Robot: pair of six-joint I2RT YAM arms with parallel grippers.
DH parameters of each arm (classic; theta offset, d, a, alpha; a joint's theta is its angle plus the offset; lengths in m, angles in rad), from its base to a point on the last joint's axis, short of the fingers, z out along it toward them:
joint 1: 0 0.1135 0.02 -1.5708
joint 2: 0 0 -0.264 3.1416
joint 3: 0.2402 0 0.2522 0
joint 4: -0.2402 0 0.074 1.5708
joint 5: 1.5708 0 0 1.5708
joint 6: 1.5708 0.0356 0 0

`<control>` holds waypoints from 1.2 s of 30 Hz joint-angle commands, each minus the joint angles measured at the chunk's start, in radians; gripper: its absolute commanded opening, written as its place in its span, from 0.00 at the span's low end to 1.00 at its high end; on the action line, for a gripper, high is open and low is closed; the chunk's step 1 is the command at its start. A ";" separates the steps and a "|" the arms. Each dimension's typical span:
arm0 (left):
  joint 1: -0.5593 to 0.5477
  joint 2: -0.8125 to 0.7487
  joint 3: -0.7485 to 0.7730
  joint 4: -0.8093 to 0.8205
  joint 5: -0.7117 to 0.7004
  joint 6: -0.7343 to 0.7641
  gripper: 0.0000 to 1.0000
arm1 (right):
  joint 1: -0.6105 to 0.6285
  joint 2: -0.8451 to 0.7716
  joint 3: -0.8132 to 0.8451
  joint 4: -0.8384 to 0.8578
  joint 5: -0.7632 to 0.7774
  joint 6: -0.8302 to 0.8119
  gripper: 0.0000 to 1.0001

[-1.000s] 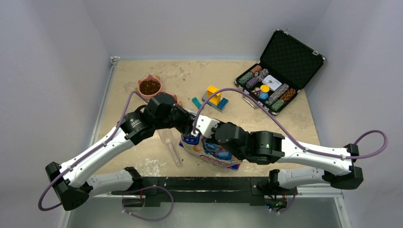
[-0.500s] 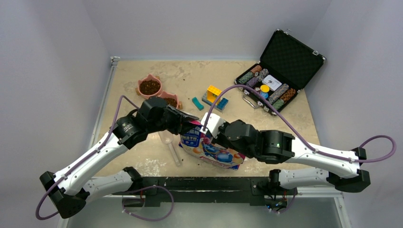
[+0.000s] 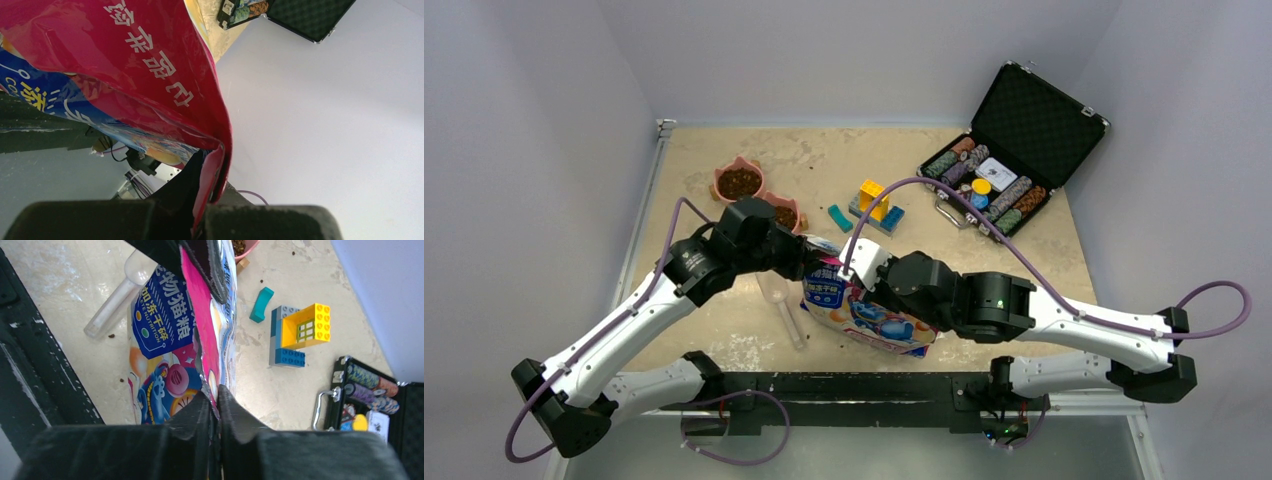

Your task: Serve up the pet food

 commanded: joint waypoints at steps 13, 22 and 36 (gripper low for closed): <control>0.026 -0.025 0.071 -0.175 0.070 -0.180 0.00 | -0.005 0.161 0.164 0.137 0.170 -0.182 0.00; 0.058 -0.050 0.065 -0.236 0.011 -0.066 0.00 | -0.242 0.050 0.221 -0.118 -0.539 0.184 0.00; 0.064 -0.075 0.048 -0.198 -0.050 -0.056 0.20 | -0.259 0.042 0.261 -0.199 -0.480 0.119 0.26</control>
